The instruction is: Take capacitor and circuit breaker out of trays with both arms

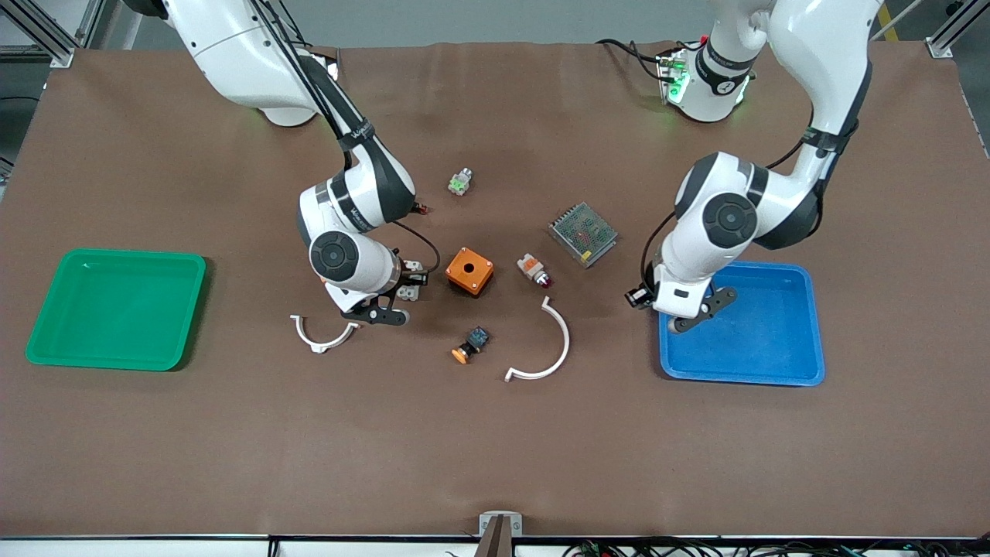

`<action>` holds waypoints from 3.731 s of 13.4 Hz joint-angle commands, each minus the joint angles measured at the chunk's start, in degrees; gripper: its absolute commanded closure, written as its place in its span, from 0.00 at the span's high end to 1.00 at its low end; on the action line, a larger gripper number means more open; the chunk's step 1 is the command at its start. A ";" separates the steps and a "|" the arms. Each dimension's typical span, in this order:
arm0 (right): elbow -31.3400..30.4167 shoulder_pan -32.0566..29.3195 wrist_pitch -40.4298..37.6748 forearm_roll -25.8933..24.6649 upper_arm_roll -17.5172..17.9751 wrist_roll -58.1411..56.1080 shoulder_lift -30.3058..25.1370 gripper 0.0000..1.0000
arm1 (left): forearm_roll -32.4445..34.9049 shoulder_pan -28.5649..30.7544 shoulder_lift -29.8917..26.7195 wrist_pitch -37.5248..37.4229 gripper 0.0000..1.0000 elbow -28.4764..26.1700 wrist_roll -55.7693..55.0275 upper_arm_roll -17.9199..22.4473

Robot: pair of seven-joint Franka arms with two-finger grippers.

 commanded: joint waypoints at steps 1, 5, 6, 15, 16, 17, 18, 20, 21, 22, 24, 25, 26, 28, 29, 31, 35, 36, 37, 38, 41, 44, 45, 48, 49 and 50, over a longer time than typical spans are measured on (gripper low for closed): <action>0.33 0.77 -2.35 1.47 -0.47 3.45 -1.23 1.00 | 0.15 -2.21 0.74 0.08 0.00 1.99 -4.93 0.14; 1.12 0.16 -14.91 1.04 -0.82 3.64 -10.35 1.00 | 0.15 -6.52 6.17 0.08 0.00 9.79 -13.10 0.14; 1.03 -0.37 -17.98 0.95 -0.99 3.38 -12.99 1.00 | 0.24 -7.75 8.19 0.00 0.00 12.43 -14.95 0.22; -0.37 -18.02 -34.45 -3.16 -1.00 -12.42 -27.33 1.00 | 0.24 -17.15 21.39 3.50 0.00 26.87 -20.94 4.52; -0.55 -19.26 -34.45 -5.10 -1.00 -14.45 -28.30 1.00 | 0.24 -18.64 22.18 4.64 0.00 26.87 -20.85 5.92; -0.55 -20.49 -34.45 -6.07 -1.00 -15.69 -29.00 1.00 | 0.24 -20.14 22.97 5.79 0.01 27.05 -20.85 7.24; -0.55 -21.72 -34.36 -6.78 -1.00 -17.35 -29.53 1.00 | 0.24 -21.54 24.02 6.67 0.01 27.40 -20.77 8.65; -0.38 -24.09 -34.10 -7.66 -1.00 -21.83 -30.41 1.00 | 0.24 -24.01 25.43 7.20 0.11 28.01 -20.77 11.11; -0.03 -24.80 -34.01 -7.67 -1.00 -23.16 -30.68 1.00 | 0.24 -24.98 25.53 7.29 0.28 28.10 -20.68 12.08; 0.24 -25.15 -33.75 -7.75 -1.00 -23.60 -31.20 1.00 | 0.24 -25.16 25.53 7.29 0.52 28.10 -20.68 12.52; 2.60 -25.07 -32.79 -9.15 -0.91 -23.61 -31.21 1.00 | 0.24 -25.16 25.09 7.29 1.00 28.19 -20.50 12.62; 3.22 -24.90 -31.65 -9.68 -0.82 -23.61 -31.21 1.00 | 0.41 -25.16 24.65 6.68 1.00 28.62 -20.42 12.70; 3.84 -24.98 -30.51 -9.77 -0.82 -23.61 -31.21 1.00 | 1.63 -24.90 23.87 5.98 1.00 29.33 -20.24 12.70; 7.16 -25.25 -29.79 -9.86 -0.91 -24.13 -30.94 1.00 | 5.93 -23.24 20.88 0.03 1.00 30.20 -18.06 12.70; 9.53 -25.59 -29.71 -9.86 -0.99 -24.83 -30.42 1.00 | 7.00 -21.84 19.13 -3.14 1.00 30.91 -15.08 12.62; 14.37 -26.21 -30.40 -9.78 -1.00 -25.02 -28.31 1.00 | 7.01 -18.85 15.27 -6.76 1.00 30.91 -7.01 12.53; 15.35 -26.73 -30.32 -9.86 -1.00 -24.93 -28.31 1.00 | 7.01 -13.66 7.44 -8.43 1.00 30.74 2.42 12.44; 15.62 -27.18 -30.32 -9.78 -1.00 -24.93 -28.31 1.00 | 7.01 -12.26 6.03 -9.92 1.00 30.74 4.26 12.44; 15.97 -27.18 -30.41 -9.78 -1.00 -25.01 -28.31 1.00 | 7.01 -10.41 4.80 -11.24 1.00 30.74 6.46 12.44; 15.97 -27.09 -30.32 -9.78 -1.00 -25.02 -28.31 1.00 | 7.01 -8.66 3.48 -13.08 1.00 30.65 9.09 12.44; 16.23 -27.09 -29.97 -9.95 -1.00 -25.02 -28.31 1.00 | 6.56 -4.61 -0.56 -18.36 1.00 30.65 14.55 12.35; 16.41 -27.18 -30.06 -9.95 -1.00 -25.02 -28.31 1.00 | 6.30 0.31 -4.60 -21.95 1.00 30.56 26.03 12.18; 16.41 -27.18 -29.97 -9.95 -1.00 -25.02 -28.31 1.00 | 6.22 1.55 -6.01 -23.89 1.00 30.56 29.82 12.26; 16.41 -27.18 -29.97 -9.95 -1.00 -25.02 -28.31 1.00 | 4.56 5.59 -9.35 -28.46 1.00 30.65 36.43 12.00; 16.50 -27.18 -29.97 -9.95 -1.00 -25.02 -28.31 1.00 | 2.80 7.17 -10.67 -30.39 1.00 30.65 37.76 12.00; 16.50 -27.18 -29.88 -10.04 -1.00 -25.02 -28.31 1.00 | 1.48 7.79 -12.07 -32.33 1.00 30.65 38.64 12.00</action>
